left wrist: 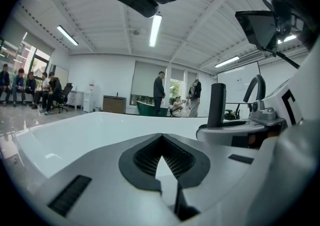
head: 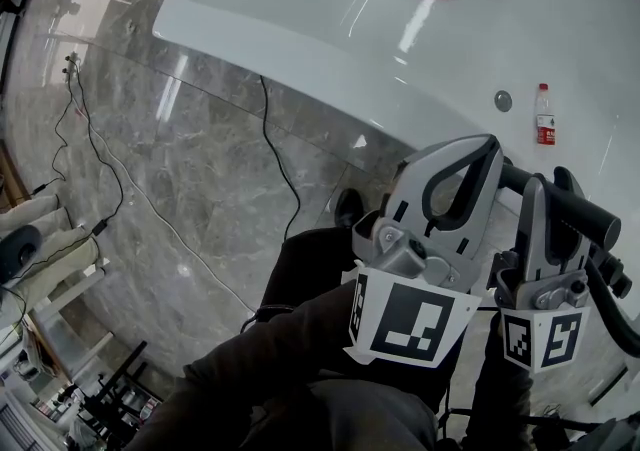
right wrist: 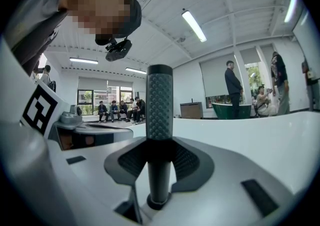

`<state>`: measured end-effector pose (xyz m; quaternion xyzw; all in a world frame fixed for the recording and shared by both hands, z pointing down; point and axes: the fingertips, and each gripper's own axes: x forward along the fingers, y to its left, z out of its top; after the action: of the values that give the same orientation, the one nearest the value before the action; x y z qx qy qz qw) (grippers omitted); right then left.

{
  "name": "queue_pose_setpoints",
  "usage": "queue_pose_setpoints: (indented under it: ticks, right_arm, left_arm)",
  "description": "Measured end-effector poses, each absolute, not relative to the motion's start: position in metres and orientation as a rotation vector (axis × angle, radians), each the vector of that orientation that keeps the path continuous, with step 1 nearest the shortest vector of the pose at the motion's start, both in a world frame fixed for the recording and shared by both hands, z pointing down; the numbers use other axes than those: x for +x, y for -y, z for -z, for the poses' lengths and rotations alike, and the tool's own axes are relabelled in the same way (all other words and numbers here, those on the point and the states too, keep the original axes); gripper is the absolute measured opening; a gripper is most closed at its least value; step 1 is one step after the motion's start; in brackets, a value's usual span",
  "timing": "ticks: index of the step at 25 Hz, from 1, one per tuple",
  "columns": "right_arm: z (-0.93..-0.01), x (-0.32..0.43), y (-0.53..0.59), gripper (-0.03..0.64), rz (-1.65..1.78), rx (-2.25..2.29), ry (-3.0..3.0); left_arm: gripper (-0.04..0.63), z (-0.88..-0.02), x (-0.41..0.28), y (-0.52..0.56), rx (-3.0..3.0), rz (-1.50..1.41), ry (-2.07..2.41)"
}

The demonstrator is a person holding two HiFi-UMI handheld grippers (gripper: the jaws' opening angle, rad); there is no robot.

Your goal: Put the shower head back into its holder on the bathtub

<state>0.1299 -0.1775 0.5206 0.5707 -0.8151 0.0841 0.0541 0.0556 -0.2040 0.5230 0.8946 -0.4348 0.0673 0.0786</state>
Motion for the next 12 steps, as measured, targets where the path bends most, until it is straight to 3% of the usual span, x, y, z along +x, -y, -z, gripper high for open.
queue_pose_setpoints:
  ticks: [12]
  right_arm:
    - [-0.529,0.119,0.179,0.137,-0.174,1.706,2.469]
  left_arm:
    - [0.003,-0.523,0.048,0.204,2.660,-0.231,1.311]
